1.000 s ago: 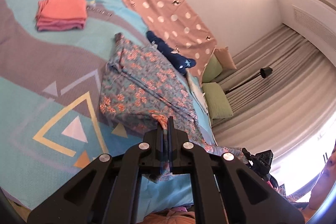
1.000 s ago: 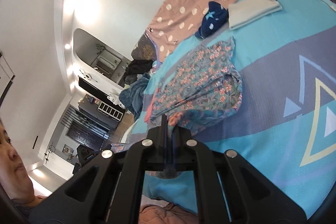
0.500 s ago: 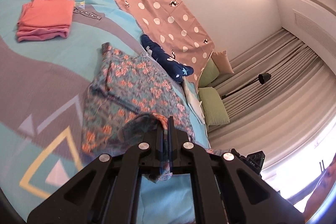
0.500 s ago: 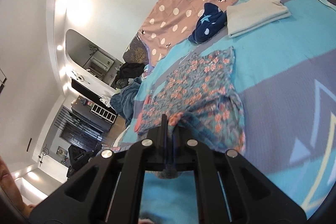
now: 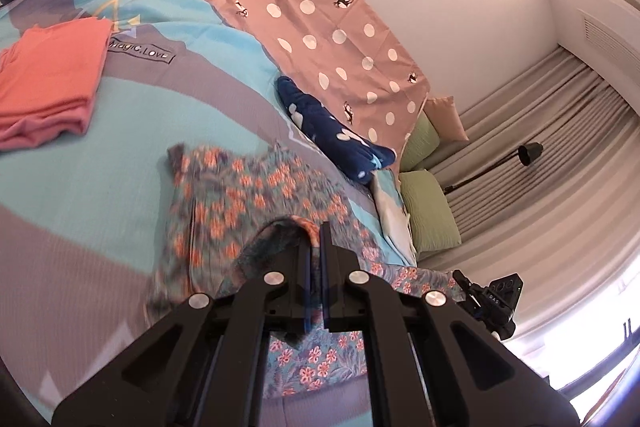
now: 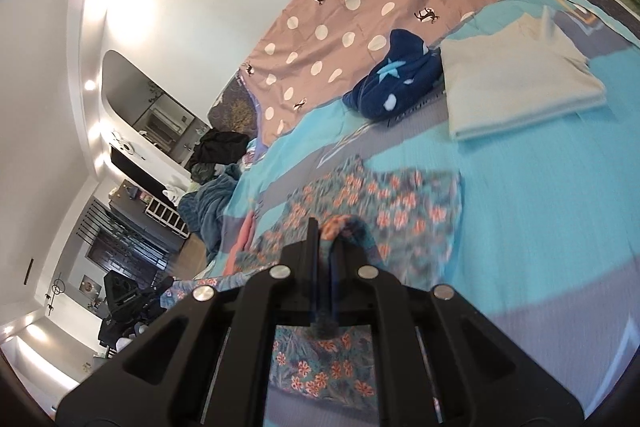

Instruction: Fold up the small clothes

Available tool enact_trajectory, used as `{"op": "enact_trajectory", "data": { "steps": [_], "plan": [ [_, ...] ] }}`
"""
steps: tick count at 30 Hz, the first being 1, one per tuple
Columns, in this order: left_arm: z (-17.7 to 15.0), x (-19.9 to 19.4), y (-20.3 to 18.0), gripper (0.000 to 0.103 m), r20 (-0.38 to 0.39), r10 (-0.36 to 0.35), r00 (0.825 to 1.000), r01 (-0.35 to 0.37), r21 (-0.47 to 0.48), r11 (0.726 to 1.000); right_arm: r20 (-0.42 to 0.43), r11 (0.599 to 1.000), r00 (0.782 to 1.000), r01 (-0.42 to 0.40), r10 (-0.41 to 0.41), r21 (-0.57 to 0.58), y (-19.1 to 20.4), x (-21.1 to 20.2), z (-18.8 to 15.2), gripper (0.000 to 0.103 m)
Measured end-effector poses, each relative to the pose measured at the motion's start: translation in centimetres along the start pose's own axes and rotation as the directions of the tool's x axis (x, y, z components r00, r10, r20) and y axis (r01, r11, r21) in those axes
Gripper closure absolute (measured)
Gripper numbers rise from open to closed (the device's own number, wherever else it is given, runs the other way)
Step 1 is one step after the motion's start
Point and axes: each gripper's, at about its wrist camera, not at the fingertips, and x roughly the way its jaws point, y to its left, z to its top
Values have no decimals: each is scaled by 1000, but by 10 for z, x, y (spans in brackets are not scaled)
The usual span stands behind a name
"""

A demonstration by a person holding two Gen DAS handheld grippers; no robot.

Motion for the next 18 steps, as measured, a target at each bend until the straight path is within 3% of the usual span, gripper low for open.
{"op": "enact_trajectory", "data": {
  "steps": [7, 10, 13, 16, 18],
  "plan": [
    [47, 62, 33, 99, -11, 55, 998, -55, -36, 998, -65, 997, 996, 68, -65, 45, -27, 79, 36, 94],
    [48, 102, 60, 99, -97, 91, 991, -97, -65, 993, -168, 984, 973, 169, -157, 60, -53, 123, 29, 93],
    [38, 115, 71, 96, -145, 106, 984, -119, -84, 989, -232, 973, 957, 203, -174, 108, -73, 138, 19, 91],
    [29, 111, 74, 92, -155, 111, 982, -124, -75, 989, -236, 973, 957, 198, -167, 115, -78, 131, 14, 91],
    [27, 103, 72, 87, -148, 129, 981, -139, -58, 989, -232, 974, 957, 204, -177, 98, -75, 125, 15, 83]
  ]
}}
